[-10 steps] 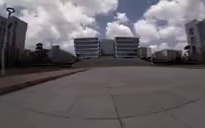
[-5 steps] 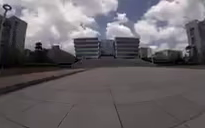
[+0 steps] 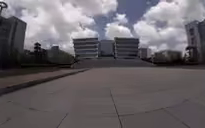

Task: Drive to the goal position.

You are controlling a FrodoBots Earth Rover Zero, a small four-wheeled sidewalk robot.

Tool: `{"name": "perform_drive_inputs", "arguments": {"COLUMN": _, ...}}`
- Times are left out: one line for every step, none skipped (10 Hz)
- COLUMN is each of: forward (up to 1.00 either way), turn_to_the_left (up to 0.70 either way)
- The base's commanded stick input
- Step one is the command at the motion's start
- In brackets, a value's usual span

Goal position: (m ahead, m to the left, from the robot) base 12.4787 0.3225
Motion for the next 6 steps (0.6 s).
{"name": "perform_drive_inputs", "arguments": {"forward": 0.70, "turn_to_the_left": 0.00}}
{"name": "perform_drive_inputs", "arguments": {"forward": 0.70, "turn_to_the_left": 0.00}}
{"name": "perform_drive_inputs", "arguments": {"forward": 0.70, "turn_to_the_left": 0.00}}
{"name": "perform_drive_inputs", "arguments": {"forward": 0.70, "turn_to_the_left": 0.00}}
{"name": "perform_drive_inputs", "arguments": {"forward": 0.70, "turn_to_the_left": 0.00}}
{"name": "perform_drive_inputs", "arguments": {"forward": 0.70, "turn_to_the_left": 0.00}}
